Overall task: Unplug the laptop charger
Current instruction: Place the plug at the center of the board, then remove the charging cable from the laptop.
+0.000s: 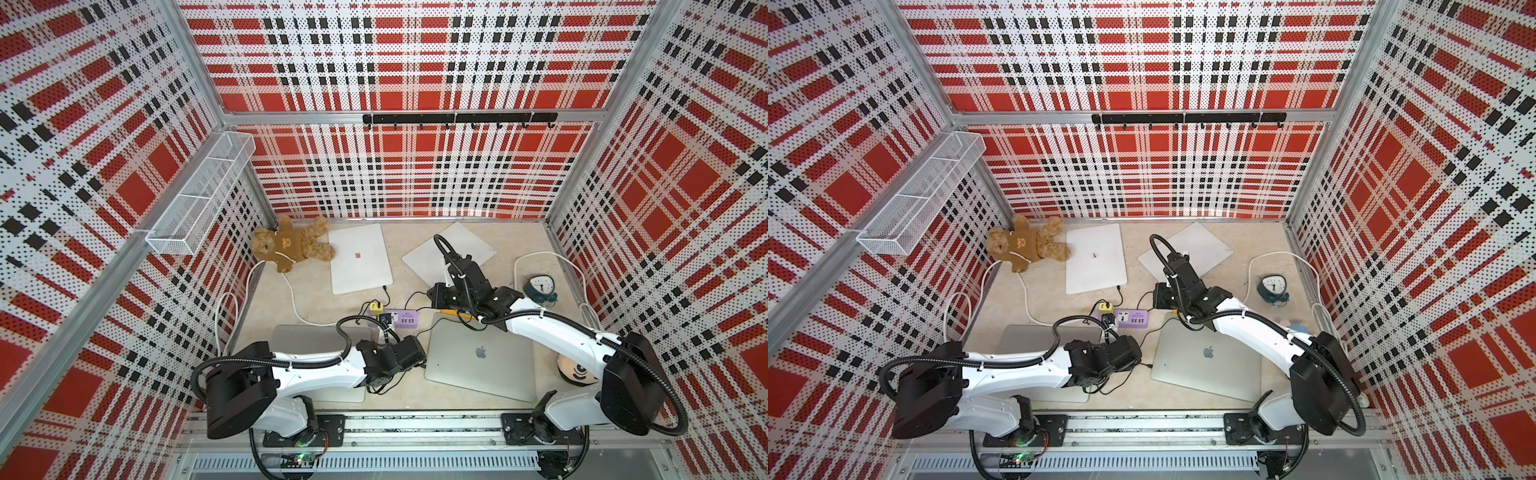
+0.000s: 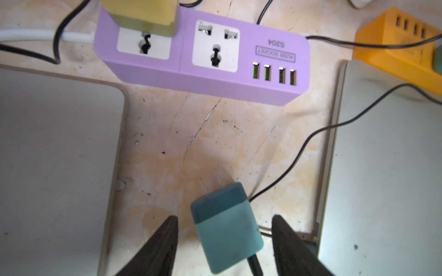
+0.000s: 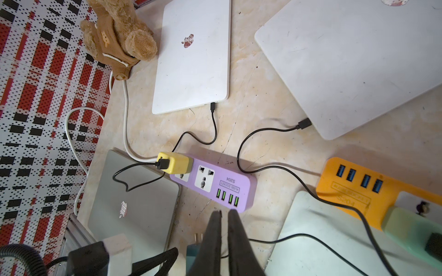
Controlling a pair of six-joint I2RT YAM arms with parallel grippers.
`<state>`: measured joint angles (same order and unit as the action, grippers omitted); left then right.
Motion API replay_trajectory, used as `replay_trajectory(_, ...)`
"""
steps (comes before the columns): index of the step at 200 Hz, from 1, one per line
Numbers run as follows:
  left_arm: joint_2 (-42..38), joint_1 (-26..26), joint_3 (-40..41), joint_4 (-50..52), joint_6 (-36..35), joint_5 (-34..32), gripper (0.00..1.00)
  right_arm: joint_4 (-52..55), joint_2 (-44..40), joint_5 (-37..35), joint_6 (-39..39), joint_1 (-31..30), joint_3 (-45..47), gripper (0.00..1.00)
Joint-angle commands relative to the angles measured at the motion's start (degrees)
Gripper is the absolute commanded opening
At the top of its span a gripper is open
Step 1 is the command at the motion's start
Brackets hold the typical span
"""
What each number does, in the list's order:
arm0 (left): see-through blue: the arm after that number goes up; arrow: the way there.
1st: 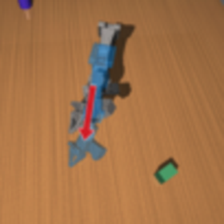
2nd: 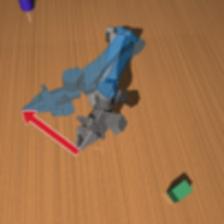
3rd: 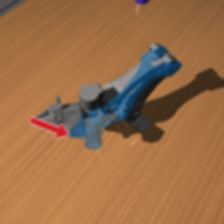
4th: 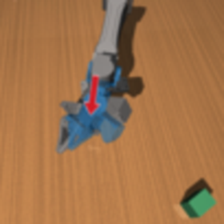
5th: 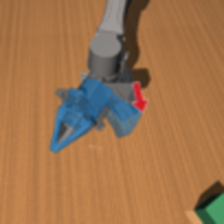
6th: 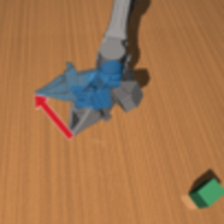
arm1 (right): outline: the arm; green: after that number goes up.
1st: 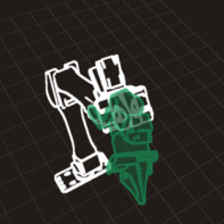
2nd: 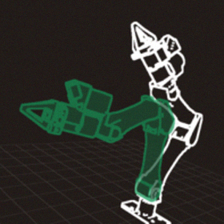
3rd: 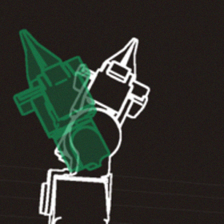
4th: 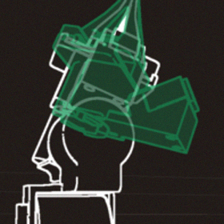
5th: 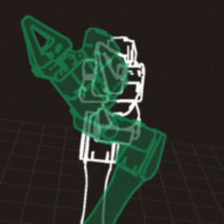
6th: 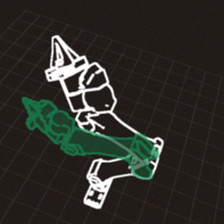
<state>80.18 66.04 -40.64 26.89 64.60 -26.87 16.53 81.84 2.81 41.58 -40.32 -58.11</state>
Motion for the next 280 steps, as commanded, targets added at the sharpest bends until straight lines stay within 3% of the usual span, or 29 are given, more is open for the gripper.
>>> replay_trajectory(1, -1.04, -0.14, -1.28, 2.00, -0.68, -1.53, 0.68, -0.27, 0.47, 0.27, -0.44, 0.32, 0.80, 0.11)
replay_trajectory(43, -5.25, -3.28, -1.73, 1.73, -2.30, -0.21, 0.62, -0.01, 1.12, 1.00, -0.44, 0.34, 0.58, 0.12)
replay_trajectory(74, -10.75, -9.83, -1.89, 2.02, -5.80, 4.60, 0.57, -0.14, 1.30, 2.34, -0.11, 0.38, 0.71, 0.13)
replay_trajectory(99, -14.88, -16.26, -2.24, 2.15, -9.14, 7.83, 0.44, -1.21, 1.66, 3.80, 0.26, 0.32, 1.52, 0.13)
replay_trajectory(141, -18.37, -27.29, -4.16, 2.36, -16.44, 14.85, 0.38, -0.49, 2.94, 3.45, -0.55, -0.42, 1.04, 0.14)
replay_trajectory(189, -15.41, -34.66, -8.38, 5.34, -22.23, 19.41, 0.34, 0.39, 6.10, 3.15, -4.55, -1.43, -1.03, 0.15)
replay_trajectory(246, -9.65, -43.06, -13.82, 5.46, -28.29, 23.74, 0.32, 0.87, 12.43, 0.90, -4.17, -2.75, -6.74, 0.17)
replay_trajectory(280, -5.60, -48.96, -15.17, 1.89, -30.68, 31.14, 0.29, 1.90, 18.14, -1.10, -3.19, -3.36, -12.49, 0.19)
